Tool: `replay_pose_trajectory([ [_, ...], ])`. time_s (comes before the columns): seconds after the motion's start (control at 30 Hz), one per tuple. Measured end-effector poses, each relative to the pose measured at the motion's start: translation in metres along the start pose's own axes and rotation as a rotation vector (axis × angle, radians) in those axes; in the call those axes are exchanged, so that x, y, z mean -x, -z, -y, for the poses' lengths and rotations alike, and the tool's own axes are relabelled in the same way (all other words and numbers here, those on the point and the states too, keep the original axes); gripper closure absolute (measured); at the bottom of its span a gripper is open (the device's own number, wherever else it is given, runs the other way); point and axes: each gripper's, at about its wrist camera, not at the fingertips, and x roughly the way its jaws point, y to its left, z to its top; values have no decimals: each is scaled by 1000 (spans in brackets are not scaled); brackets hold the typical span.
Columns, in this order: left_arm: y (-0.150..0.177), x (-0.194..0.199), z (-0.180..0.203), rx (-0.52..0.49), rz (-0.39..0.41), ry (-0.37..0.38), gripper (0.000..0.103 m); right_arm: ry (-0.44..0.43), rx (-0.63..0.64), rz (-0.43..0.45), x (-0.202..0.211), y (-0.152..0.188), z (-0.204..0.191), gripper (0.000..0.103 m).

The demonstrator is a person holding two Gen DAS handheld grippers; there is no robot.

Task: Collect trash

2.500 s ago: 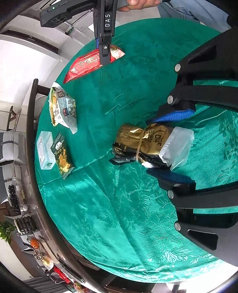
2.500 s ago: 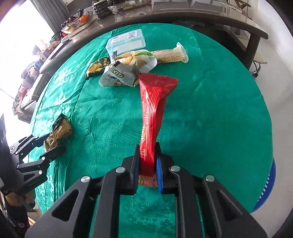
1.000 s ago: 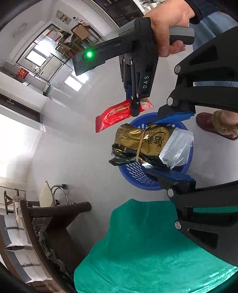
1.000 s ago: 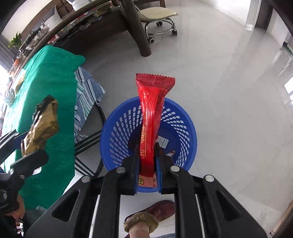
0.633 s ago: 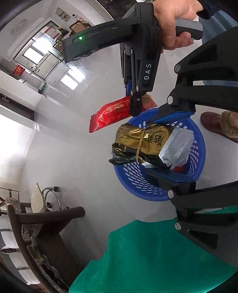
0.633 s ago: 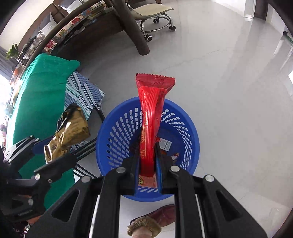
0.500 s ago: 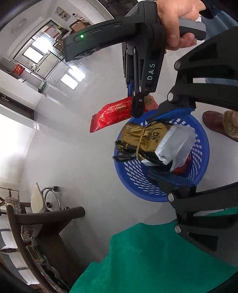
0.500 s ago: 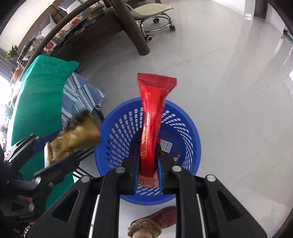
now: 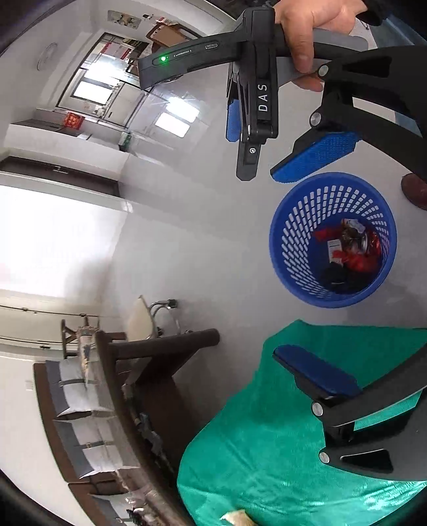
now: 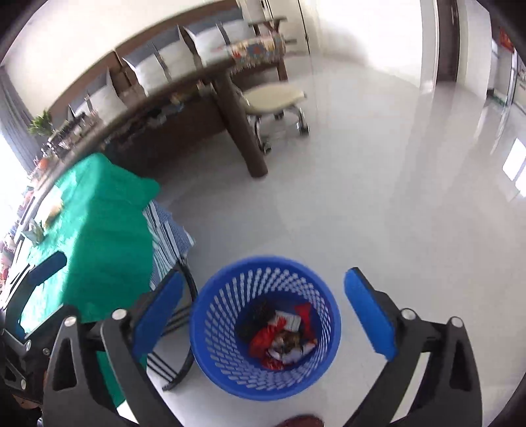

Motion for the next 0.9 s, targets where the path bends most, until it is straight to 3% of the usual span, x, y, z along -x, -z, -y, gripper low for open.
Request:
replay_pose_trajectory([
  [0.07,8,18,-10,27,13,13,5,12,38,45,9,-1,-16,5],
  [0.13,19,27,-19,67,-73,14,5,20,87,78,13,-1,-35,5],
  [0.23,31,35,-30,79,-167,-51,5,16,167,135,23,-2,-72,5],
  [0.43,61,88,-70,93,-108,-87,5,-64,251,211,29,3,-144,5],
  [0.7,92,159,-194,229,-94,-236,5,-179,383,63,-15,37,-274,5],
  [0.9,125,187,-276,302,-144,-370,5,-248,541,-8,-40,64,-347,5],
])
